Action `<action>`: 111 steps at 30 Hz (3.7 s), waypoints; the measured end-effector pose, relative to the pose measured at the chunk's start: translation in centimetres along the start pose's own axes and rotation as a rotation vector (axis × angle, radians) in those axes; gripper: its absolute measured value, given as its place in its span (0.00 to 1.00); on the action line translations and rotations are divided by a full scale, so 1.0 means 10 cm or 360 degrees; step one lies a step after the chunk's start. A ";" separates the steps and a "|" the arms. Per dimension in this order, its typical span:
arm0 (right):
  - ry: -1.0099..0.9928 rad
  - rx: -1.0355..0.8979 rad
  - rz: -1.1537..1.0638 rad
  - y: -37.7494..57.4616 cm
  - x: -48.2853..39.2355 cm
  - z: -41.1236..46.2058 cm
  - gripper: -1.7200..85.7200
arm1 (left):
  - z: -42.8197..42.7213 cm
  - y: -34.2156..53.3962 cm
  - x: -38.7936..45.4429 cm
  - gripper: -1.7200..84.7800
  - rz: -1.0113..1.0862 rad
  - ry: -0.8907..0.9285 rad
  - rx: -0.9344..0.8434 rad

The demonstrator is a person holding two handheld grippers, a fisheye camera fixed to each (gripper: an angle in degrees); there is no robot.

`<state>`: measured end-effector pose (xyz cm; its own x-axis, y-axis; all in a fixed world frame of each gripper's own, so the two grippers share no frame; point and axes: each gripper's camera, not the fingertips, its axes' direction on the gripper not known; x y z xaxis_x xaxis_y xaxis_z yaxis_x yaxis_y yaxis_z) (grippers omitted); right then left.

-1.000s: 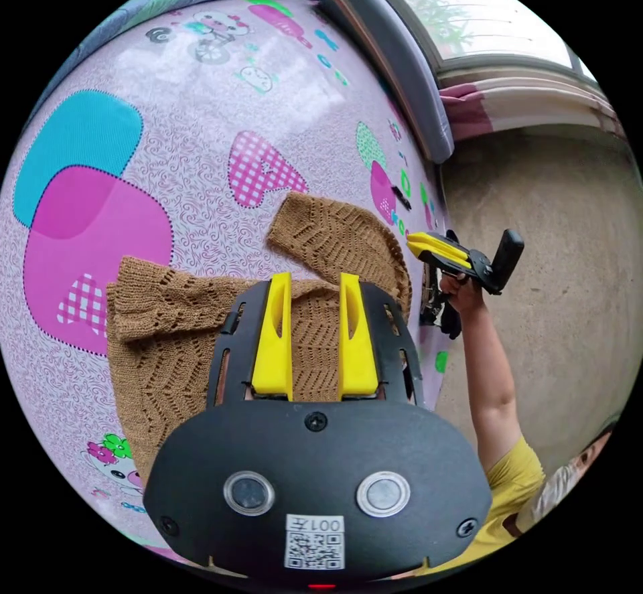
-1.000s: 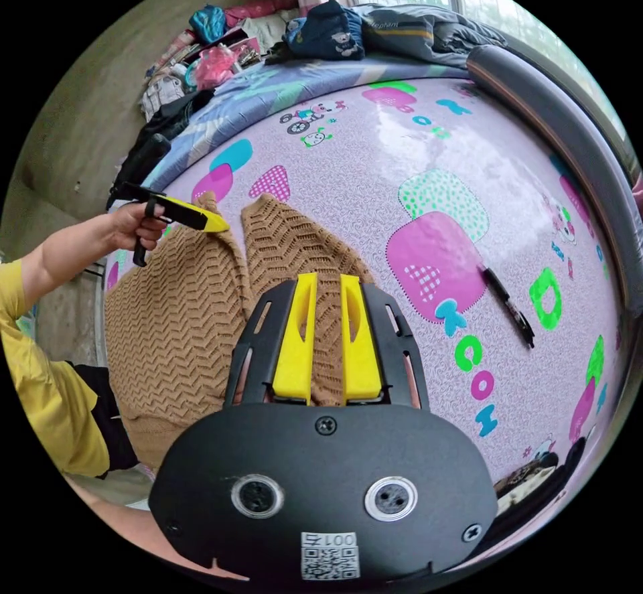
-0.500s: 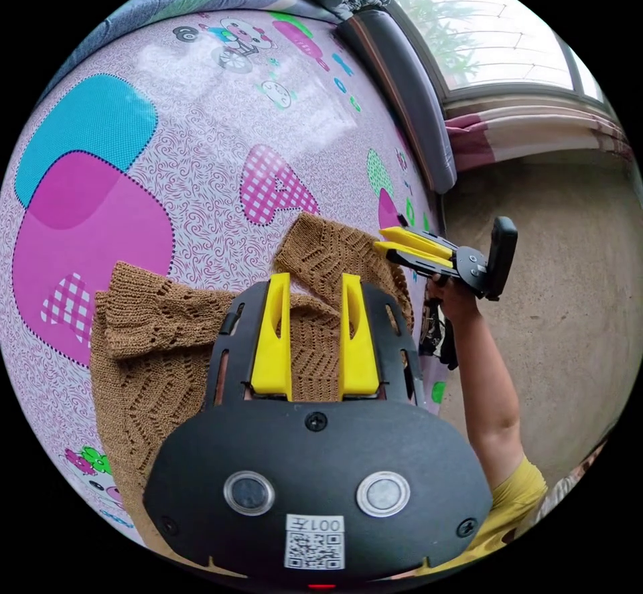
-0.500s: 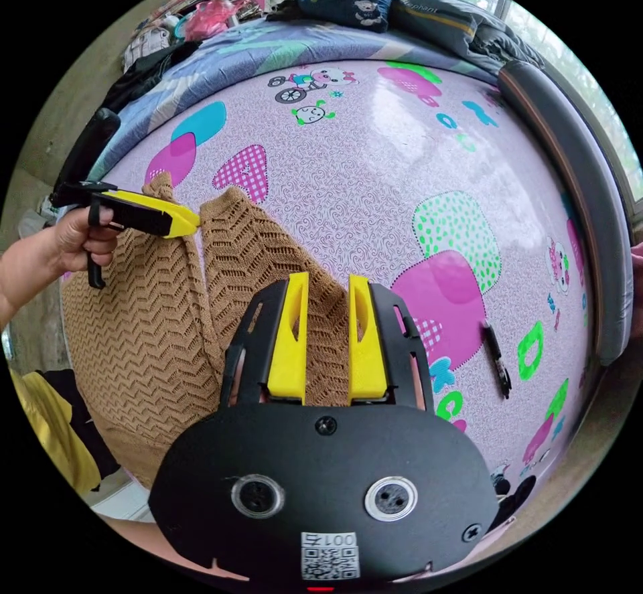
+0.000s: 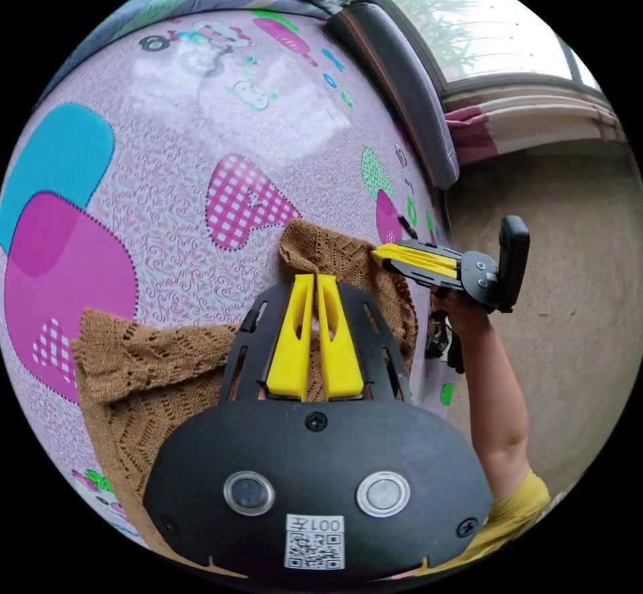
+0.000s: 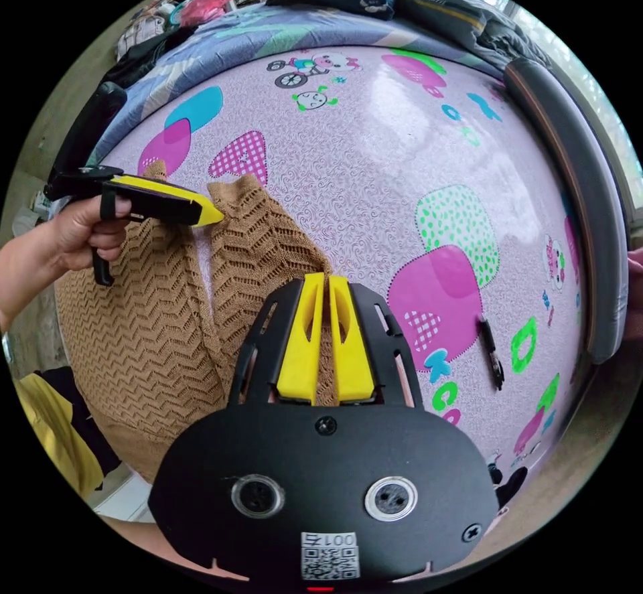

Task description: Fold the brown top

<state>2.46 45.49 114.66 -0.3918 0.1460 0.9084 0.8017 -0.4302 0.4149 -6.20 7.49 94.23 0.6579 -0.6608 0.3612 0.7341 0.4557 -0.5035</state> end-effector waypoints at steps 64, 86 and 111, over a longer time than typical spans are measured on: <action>-0.0409 0.0633 0.0515 5.60 -2.26 -0.06 0.05 | 3.64 6.61 -0.20 0.00 0.3035 -0.0758 -0.0774; -0.0565 0.0288 0.0158 4.55 -2.06 0.75 0.09 | 4.45 6.65 -1.01 0.00 0.3207 -0.0886 -0.0718; -0.0520 0.0292 0.0108 5.57 -2.92 0.82 0.03 | 4.43 6.39 -1.59 0.00 0.3386 -0.0930 -0.0526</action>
<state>62.26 24.62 111.65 -0.1939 0.4117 0.8904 0.9001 -0.2864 0.3284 37.73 73.54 91.08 0.2154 0.7410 -0.6360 -0.9107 -0.0827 -0.4047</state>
